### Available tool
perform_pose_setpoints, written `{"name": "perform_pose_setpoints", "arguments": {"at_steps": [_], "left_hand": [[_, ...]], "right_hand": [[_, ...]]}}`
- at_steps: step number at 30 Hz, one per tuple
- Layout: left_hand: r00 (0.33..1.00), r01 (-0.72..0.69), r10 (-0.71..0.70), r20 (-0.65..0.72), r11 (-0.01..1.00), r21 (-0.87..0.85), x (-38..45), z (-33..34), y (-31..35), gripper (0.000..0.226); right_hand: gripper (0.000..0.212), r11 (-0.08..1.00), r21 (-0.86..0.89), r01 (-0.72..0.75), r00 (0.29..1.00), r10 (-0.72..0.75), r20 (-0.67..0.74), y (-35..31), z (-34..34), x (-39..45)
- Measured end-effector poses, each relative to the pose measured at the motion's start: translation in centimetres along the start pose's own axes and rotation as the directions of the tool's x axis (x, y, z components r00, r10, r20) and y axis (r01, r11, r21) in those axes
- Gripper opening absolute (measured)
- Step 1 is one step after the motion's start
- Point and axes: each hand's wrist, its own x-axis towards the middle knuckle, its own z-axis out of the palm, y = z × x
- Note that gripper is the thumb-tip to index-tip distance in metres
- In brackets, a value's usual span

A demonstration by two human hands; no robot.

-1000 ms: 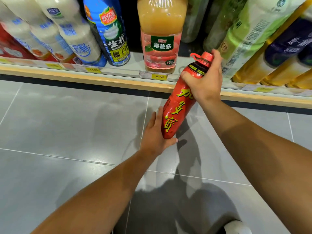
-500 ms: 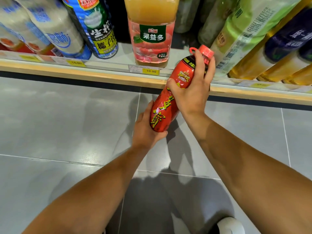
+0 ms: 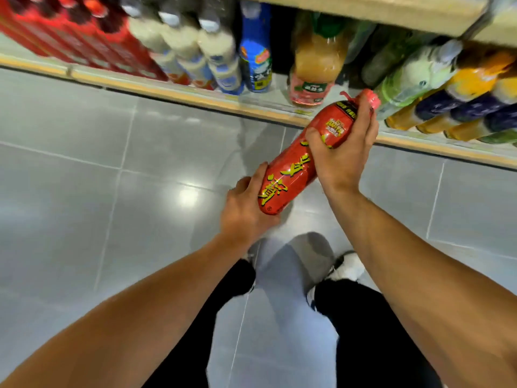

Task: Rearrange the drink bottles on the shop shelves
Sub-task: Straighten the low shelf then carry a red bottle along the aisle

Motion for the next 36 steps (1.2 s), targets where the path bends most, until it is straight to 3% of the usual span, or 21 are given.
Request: {"name": "perform_pose_setpoints", "arguments": {"at_steps": [4,8,17,26,36], "left_hand": [[0.999,0.024,-0.022,-0.025,0.996,0.091,-8.8,-11.0,2.7,0.112],[0.997,0.041,-0.036,-0.061,0.997,0.068,-16.9,-20.1,3.7,0.113],[0.93,0.193,-0.209,-0.301,0.978,-0.083,-32.7,-31.8,-0.8,0.113],[0.819,0.301,-0.381,-0.43,0.922,-0.244,-40.2,-41.8,-12.1,0.111],[0.819,0.254,-0.345,-0.459,0.934,-0.249,-39.1,-58.2,-30.9,0.11]], "right_hand": [[0.098,1.0,0.019,-0.014,0.999,0.014,0.046,-11.7,-4.6,-6.8],[0.101,0.998,0.05,0.036,0.994,-0.041,0.101,-21.4,-7.7,-13.4],[0.094,0.968,0.148,0.204,0.898,-0.246,0.365,-36.0,-6.6,-28.7],[0.097,0.911,0.221,0.348,0.728,-0.411,0.549,-45.6,3.9,-41.6],[0.096,0.911,0.226,0.346,0.731,-0.413,0.544,-57.2,23.2,-52.1]]}}
